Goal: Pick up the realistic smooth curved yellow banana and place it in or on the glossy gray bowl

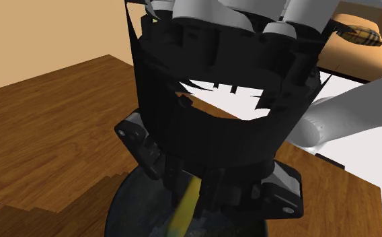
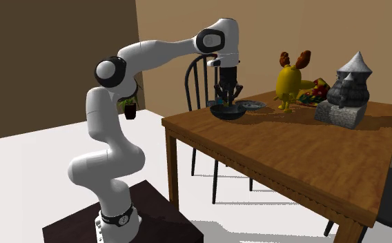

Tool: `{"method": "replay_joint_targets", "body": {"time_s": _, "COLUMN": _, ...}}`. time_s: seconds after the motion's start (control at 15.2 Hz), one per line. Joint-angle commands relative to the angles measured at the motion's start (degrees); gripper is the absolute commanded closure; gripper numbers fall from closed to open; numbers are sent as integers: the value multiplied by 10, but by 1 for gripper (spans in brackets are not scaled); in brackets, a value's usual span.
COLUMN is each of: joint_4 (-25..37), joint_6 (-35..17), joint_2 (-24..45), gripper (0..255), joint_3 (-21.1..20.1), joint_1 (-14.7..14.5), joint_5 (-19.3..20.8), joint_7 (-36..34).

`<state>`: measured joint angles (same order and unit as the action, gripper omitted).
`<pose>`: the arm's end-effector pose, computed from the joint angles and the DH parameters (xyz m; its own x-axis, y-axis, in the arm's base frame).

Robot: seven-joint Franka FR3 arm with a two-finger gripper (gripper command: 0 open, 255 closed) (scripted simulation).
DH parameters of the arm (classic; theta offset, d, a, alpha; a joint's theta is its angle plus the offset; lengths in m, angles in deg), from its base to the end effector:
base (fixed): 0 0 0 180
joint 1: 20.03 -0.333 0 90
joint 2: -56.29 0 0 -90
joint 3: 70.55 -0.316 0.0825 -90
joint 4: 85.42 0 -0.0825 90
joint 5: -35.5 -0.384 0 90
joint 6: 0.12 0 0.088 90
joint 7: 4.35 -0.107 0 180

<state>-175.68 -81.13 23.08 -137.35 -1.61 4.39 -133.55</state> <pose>0.1334 0.5010 0.6638 0.2177 -0.9753 -0.0372 -0.9754 -0.2160 -0.0428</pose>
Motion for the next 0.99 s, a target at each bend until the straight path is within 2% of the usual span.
{"method": "replay_joint_targets", "body": {"time_s": 0.0, "joint_4": -12, "joint_6": -8, "joint_2": -5, "gripper": 255, "joint_3": 3, "joint_1": -5, "joint_5": -3, "joint_7": 3}}
{"method": "replay_joint_targets", "body": {"time_s": 0.4, "joint_4": -12, "joint_6": -8, "joint_2": -5, "gripper": 255, "joint_3": 3, "joint_1": -5, "joint_5": -3, "joint_7": 3}}
{"method": "replay_joint_targets", "body": {"time_s": 0.46, "joint_4": -12, "joint_6": -8, "joint_2": -5, "gripper": 0, "joint_3": 3, "joint_1": -5, "joint_5": -3, "joint_7": 3}}
{"method": "replay_joint_targets", "body": {"time_s": 0.79, "joint_4": -12, "joint_6": -8, "joint_2": -5, "gripper": 0, "joint_3": 3, "joint_1": -5, "joint_5": -3, "joint_7": 3}}
{"method": "replay_joint_targets", "body": {"time_s": 0.92, "joint_4": 41, "joint_6": 27, "joint_2": 15, "gripper": 0, "joint_3": -7, "joint_1": 15, "joint_5": 8, "joint_7": -10}}
